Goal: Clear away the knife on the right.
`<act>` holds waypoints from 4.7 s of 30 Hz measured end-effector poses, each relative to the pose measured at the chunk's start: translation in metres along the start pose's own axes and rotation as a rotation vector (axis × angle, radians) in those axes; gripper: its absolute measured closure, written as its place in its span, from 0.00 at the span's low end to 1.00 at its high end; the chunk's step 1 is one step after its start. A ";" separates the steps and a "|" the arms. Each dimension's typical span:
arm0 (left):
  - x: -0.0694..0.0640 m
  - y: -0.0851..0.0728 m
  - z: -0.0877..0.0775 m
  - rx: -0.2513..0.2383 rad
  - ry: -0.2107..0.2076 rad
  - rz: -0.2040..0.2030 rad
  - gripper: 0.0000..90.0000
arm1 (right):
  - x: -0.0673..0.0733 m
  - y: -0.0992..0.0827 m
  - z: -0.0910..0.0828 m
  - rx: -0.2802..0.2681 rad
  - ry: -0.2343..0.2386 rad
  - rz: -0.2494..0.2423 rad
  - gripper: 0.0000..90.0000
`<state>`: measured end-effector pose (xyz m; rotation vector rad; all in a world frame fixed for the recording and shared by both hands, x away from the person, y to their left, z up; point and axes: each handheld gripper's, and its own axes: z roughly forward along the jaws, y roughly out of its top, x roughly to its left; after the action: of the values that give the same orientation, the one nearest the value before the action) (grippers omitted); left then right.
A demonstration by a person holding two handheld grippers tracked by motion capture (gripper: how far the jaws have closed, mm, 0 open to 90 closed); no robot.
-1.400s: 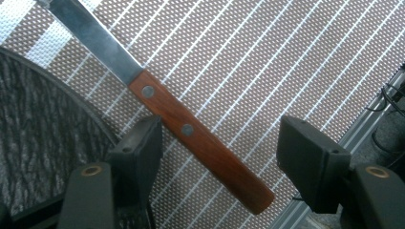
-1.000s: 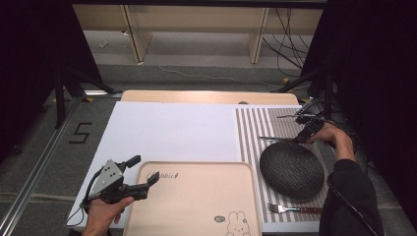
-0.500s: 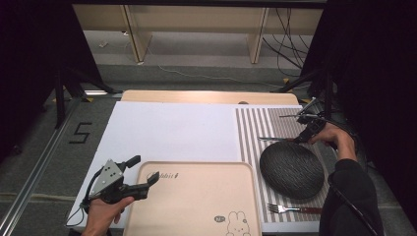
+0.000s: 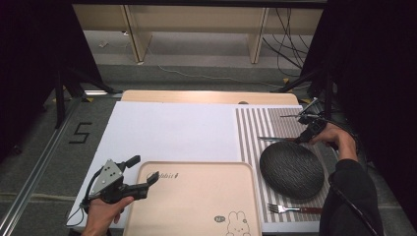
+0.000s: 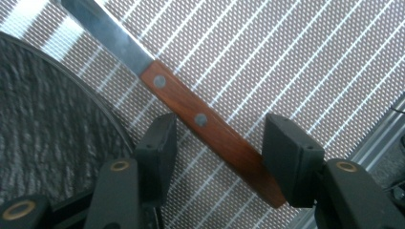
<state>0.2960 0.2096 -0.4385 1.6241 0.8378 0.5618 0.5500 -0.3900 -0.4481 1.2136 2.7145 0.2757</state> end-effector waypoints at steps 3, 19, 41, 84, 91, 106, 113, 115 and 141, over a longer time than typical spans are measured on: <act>0.000 0.000 0.000 0.000 -0.001 0.000 0.18 | 0.003 -0.001 0.001 0.027 -0.005 0.016 0.54; 0.000 0.000 0.000 -0.001 0.001 -0.005 0.18 | 0.012 0.008 0.002 0.064 -0.038 -0.101 0.70; 0.000 0.000 0.000 -0.001 -0.002 -0.001 0.18 | 0.023 0.020 0.001 0.109 -0.071 -0.155 0.85; -0.001 0.002 0.001 -0.003 -0.006 0.009 0.18 | 0.118 0.039 -0.058 -0.112 -0.079 -0.140 0.85; -0.002 0.002 0.002 -0.005 -0.010 0.006 0.18 | 0.153 0.037 -0.066 -0.116 -0.050 -0.163 0.85; -0.002 0.002 0.002 -0.005 -0.009 0.007 0.18 | 0.209 0.026 -0.072 -0.160 0.011 -0.207 0.85; -0.002 0.002 0.002 -0.008 -0.009 0.007 0.18 | 0.235 0.021 -0.073 -0.167 0.031 -0.237 0.85; -0.002 0.003 0.002 -0.007 -0.010 0.009 0.18 | 0.242 0.020 -0.073 -0.162 0.030 -0.246 0.85; -0.002 0.002 0.001 -0.016 -0.010 0.009 0.18 | 0.292 -0.008 -0.064 -0.107 0.087 -0.274 0.85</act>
<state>0.2963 0.2076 -0.4362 1.6158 0.8172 0.5654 0.3379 -0.1836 -0.4074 0.8080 2.8537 0.4402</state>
